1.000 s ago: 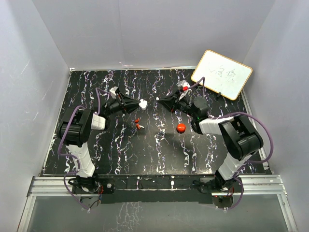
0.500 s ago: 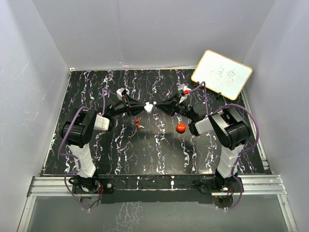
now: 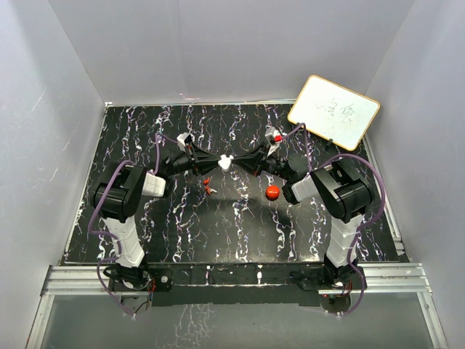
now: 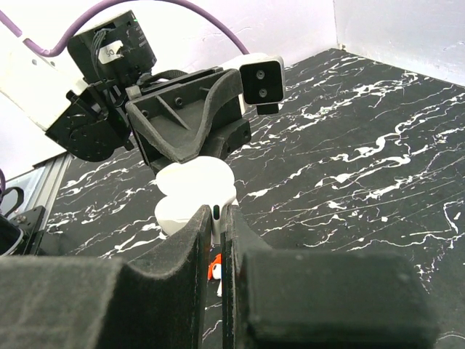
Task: Insert the wireless bluetooth earbuds into the charging case
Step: Pick up the earbud from the center of the board, then place the earbud in the charging case.
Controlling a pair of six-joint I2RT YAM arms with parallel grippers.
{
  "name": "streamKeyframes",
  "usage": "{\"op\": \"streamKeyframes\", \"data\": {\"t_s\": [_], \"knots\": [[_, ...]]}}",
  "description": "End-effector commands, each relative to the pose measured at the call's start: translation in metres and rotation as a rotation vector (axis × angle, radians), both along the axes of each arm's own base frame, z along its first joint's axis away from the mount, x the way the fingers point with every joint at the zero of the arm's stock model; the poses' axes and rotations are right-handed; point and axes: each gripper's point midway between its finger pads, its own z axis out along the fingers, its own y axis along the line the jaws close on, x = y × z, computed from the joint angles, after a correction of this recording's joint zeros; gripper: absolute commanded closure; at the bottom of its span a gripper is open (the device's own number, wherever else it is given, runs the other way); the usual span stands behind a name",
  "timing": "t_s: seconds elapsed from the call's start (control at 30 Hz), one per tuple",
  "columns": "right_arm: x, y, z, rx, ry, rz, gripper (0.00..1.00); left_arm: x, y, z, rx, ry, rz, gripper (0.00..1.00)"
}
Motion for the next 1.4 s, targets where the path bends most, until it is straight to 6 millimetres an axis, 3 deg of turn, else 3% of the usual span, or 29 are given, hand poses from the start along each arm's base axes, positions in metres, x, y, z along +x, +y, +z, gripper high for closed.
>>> {"op": "streamKeyframes", "data": {"t_s": [0.0,0.53,1.37], "knots": [[-0.018,-0.004,0.084,0.153,-0.378,0.006,1.0,-0.009,-0.003,0.046,-0.037,-0.184,-0.029,1.0],[-0.022,0.003,0.099,0.175,-0.421,0.016,1.0,-0.008,-0.004,0.041,-0.023,-0.181,-0.028,1.0],[-0.019,0.009,0.086,0.163,-0.414,-0.002,1.0,-0.009,-0.004,0.048,-0.04,-0.192,-0.027,1.0]]}}
